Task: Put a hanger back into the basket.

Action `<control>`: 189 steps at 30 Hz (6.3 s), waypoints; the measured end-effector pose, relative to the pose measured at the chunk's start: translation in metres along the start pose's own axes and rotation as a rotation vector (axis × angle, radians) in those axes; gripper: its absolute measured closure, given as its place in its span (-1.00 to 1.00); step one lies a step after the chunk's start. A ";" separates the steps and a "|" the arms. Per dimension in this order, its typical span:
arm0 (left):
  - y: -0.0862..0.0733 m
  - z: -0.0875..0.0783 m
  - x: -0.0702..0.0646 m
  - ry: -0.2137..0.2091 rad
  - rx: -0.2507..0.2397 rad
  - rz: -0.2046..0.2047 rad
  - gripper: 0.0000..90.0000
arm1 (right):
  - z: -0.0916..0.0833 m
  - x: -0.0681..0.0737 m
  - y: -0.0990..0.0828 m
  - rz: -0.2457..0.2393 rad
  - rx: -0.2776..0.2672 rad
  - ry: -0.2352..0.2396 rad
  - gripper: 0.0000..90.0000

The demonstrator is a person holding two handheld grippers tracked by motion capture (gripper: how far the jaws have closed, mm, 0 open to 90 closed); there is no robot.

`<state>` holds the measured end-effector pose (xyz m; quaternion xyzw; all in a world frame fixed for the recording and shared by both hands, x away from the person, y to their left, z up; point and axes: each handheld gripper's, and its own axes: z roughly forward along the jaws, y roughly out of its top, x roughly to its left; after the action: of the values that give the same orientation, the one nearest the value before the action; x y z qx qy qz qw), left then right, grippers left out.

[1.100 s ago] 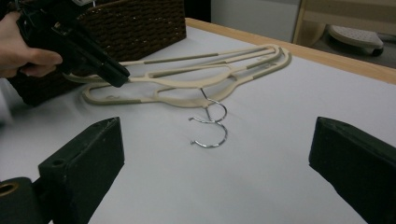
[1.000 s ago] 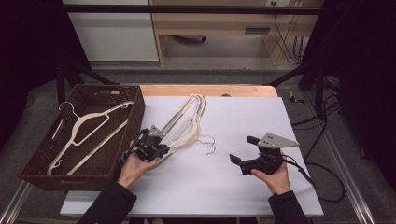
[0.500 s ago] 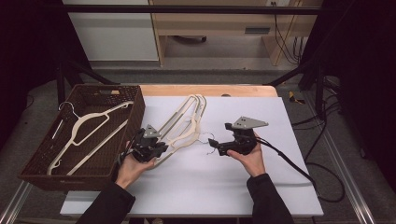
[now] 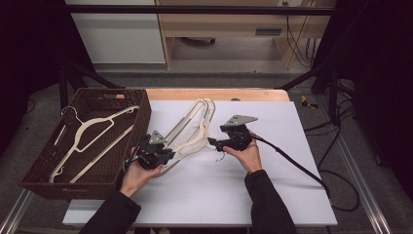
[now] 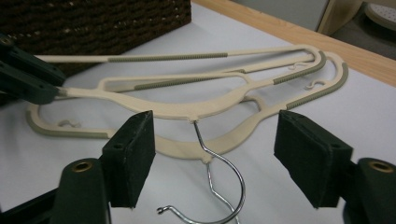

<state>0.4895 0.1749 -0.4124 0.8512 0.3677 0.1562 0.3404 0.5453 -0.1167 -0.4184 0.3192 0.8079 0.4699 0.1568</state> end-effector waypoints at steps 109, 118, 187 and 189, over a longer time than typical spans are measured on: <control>0.029 0.062 -0.050 0.045 0.027 0.267 0.70 | -0.028 0.015 0.007 -0.019 0.037 0.122 0.58; 0.029 0.042 -0.036 0.066 -0.024 0.225 0.75 | -0.083 0.007 0.003 0.007 -0.134 0.040 -0.13; 0.040 -0.158 0.051 -0.055 -0.316 0.064 0.92 | -0.170 0.003 -0.081 0.105 -0.175 -0.136 -0.94; 0.037 -0.163 0.058 -0.053 -0.315 0.067 0.92 | -0.170 0.003 -0.081 0.103 -0.176 -0.137 -0.94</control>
<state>0.4644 0.2750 -0.2684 0.8027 0.3011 0.2008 0.4740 0.4188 -0.2556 -0.4010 0.3768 0.7335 0.5234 0.2149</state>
